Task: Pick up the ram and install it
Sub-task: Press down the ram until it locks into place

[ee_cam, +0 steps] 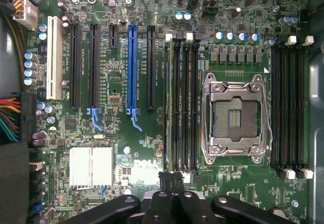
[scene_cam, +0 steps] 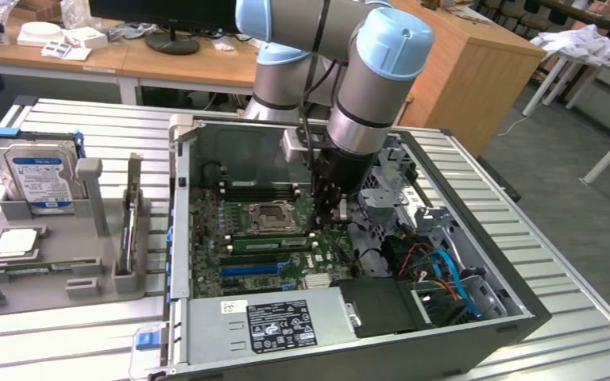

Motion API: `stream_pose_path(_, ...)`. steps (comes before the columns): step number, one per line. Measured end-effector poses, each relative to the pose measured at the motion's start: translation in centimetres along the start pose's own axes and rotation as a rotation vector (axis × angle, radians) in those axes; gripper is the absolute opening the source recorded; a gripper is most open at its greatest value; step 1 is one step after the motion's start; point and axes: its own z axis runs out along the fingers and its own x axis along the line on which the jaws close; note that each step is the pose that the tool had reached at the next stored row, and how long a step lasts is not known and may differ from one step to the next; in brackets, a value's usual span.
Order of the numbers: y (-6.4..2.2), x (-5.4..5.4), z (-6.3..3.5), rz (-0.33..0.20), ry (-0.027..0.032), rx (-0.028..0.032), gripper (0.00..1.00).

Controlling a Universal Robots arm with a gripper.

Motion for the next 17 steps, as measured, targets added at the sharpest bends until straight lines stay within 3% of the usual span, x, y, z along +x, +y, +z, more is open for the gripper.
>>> stream_pose_path(17,-0.02,0.05,0.8,0.0,0.0004,-0.0001,0.11)
